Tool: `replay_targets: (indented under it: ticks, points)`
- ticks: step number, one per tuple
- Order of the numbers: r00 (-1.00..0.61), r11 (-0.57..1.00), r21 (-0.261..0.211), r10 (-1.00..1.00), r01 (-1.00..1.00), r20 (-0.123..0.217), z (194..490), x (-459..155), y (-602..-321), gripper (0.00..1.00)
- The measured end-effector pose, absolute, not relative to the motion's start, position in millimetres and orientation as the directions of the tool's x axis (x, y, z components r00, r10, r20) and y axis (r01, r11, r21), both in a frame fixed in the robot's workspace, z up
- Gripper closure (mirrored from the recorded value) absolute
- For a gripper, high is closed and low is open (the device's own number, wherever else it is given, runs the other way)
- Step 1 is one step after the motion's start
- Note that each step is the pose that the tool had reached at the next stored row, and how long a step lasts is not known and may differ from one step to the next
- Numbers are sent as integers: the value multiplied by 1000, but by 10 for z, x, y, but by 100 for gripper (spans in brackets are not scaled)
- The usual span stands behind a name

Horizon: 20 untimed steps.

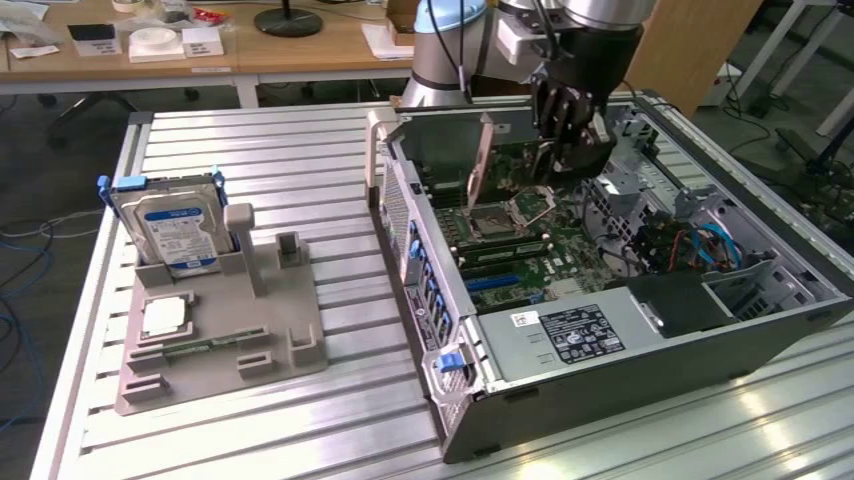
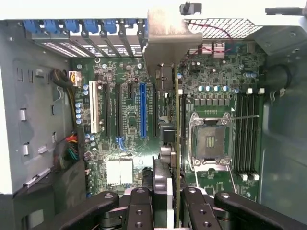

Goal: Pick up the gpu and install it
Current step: 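Insert the gpu into the slot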

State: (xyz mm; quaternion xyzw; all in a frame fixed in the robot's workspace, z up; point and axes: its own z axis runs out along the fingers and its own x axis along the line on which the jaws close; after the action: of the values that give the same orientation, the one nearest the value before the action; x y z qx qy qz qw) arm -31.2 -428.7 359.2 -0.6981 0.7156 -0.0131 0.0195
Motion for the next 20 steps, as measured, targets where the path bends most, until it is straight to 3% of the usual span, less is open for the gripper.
replay_targets:
  ticks: [20]
  points:
    - [-25,25,-46,-1000,-999,-9,3241,-422,-4347,72]
